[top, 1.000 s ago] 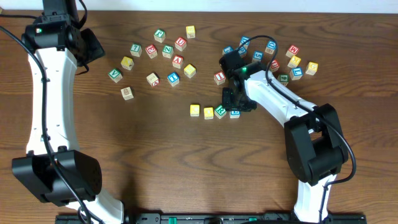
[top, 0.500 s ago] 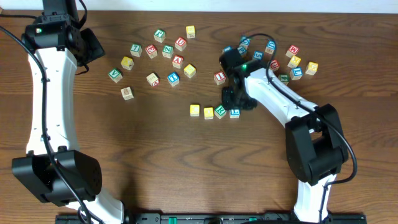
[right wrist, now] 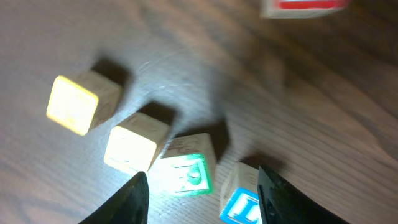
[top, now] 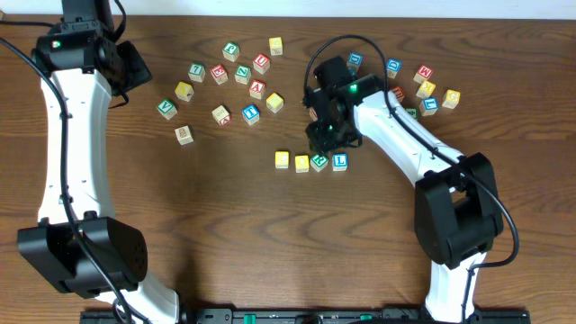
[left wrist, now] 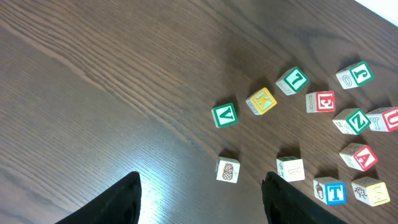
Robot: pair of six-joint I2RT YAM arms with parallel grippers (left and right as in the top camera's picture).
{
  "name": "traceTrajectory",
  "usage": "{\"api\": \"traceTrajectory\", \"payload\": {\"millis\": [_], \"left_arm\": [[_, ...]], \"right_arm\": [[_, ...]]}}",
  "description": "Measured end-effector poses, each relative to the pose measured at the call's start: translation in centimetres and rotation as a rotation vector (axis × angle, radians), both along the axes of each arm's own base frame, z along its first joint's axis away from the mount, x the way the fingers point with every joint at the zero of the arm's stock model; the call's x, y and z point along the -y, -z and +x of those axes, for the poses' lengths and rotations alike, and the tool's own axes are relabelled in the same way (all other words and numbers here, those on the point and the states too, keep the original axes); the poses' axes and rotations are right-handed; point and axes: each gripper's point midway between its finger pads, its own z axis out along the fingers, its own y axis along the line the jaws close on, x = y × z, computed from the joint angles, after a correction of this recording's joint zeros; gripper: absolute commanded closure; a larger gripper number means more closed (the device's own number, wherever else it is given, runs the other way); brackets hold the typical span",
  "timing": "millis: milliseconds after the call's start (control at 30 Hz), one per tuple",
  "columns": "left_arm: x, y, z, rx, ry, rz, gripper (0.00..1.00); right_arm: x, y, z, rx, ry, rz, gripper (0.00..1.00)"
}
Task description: Spell out CORL
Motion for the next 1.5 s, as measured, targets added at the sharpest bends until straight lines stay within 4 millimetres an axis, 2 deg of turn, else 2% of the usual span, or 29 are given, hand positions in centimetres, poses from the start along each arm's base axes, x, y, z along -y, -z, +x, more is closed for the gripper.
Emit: {"api": "traceTrajectory", "payload": {"millis": [233, 667, 1000, 1267, 1500], "left_arm": [[0.0, 0.0, 0.0, 0.0, 0.0, 0.0, 0.39], [0.0, 0.0, 0.0, 0.0, 0.0, 0.0, 0.38], [0.0, 0.0, 0.0, 0.0, 0.0, 0.0, 0.38], [0.0, 0.0, 0.0, 0.0, 0.0, 0.0, 0.38], [0.0, 0.0, 0.0, 0.0, 0.0, 0.0, 0.38]], "right_arm": [[-0.9, 1.3, -0.8, 0.005, -0.107, 0.041, 0.51], [-0.2, 2.2, -0.9, 0.035, -0.183, -0.002, 0.56], [0.0, 3.2, -1.9, 0.017, -0.215, -0.019, 0.56], [0.1, 3.2, -1.7, 0.03, -0.222, -0.037, 0.68], [0.9, 3.4, -1.5, 0.041, -0.216, -0.084, 0.73]]}}
